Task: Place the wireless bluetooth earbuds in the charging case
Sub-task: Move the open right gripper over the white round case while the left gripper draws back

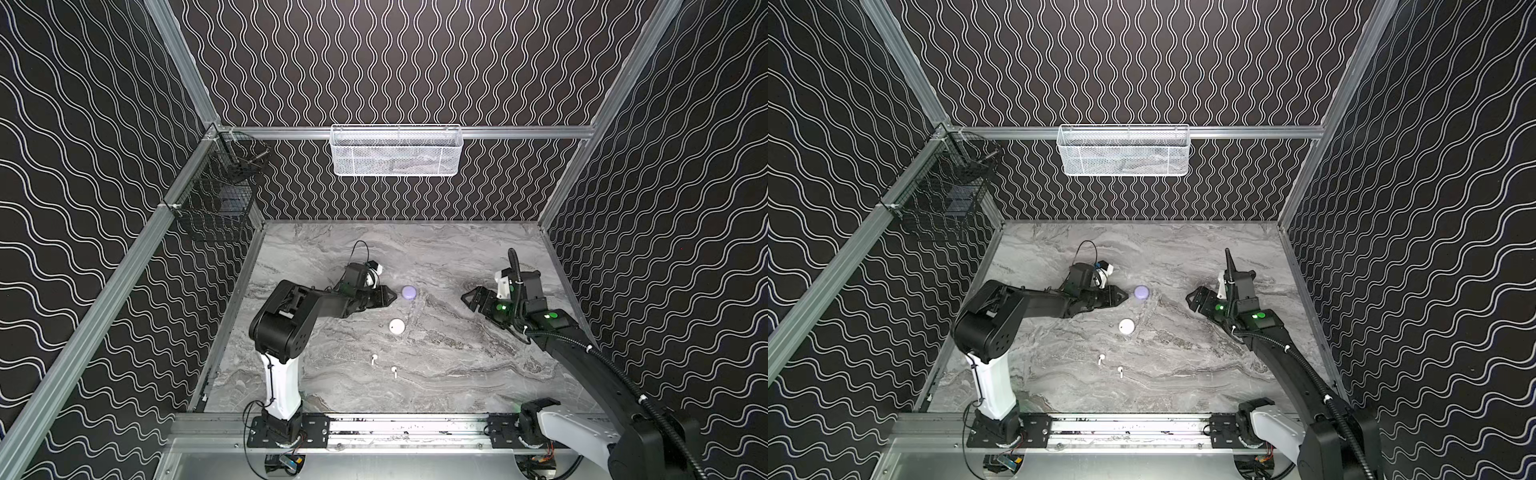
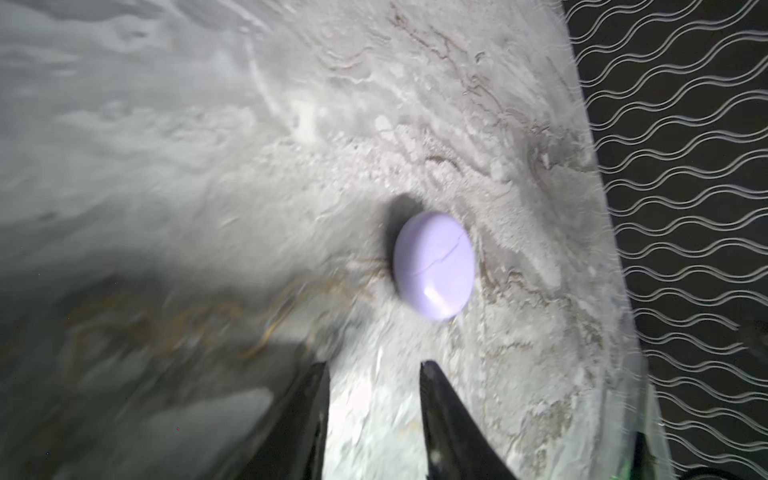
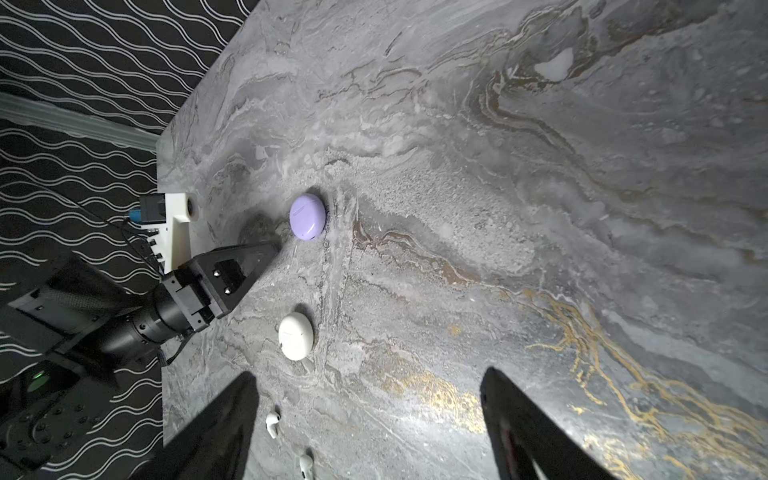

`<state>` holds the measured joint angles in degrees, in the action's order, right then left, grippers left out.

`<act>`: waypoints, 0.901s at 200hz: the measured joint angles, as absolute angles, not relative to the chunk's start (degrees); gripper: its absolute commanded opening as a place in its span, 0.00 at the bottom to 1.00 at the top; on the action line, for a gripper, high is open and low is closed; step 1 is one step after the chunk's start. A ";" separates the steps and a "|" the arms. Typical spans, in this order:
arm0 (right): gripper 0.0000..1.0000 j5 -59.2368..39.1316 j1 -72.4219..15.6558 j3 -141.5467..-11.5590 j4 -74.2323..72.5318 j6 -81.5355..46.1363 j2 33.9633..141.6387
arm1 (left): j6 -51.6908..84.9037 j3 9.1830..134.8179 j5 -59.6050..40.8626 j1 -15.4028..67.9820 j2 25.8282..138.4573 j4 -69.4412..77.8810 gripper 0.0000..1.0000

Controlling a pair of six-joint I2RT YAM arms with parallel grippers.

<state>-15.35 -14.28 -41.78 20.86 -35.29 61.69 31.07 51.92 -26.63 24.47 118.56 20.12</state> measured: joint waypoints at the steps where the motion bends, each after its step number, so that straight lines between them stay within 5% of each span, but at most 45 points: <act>1: 0.86 -15.35 -14.28 -41.76 20.86 -35.29 61.67 | 31.07 51.81 -26.57 24.47 118.43 20.08 0.38; 180: 0.85 -3.09 -31.09 -45.78 23.66 -36.97 64.75 | 25.30 32.91 -19.11 24.99 97.95 30.41 0.35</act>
<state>-3.09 -31.09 -45.78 23.66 -36.97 64.75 25.30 32.91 -19.11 24.99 97.95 30.41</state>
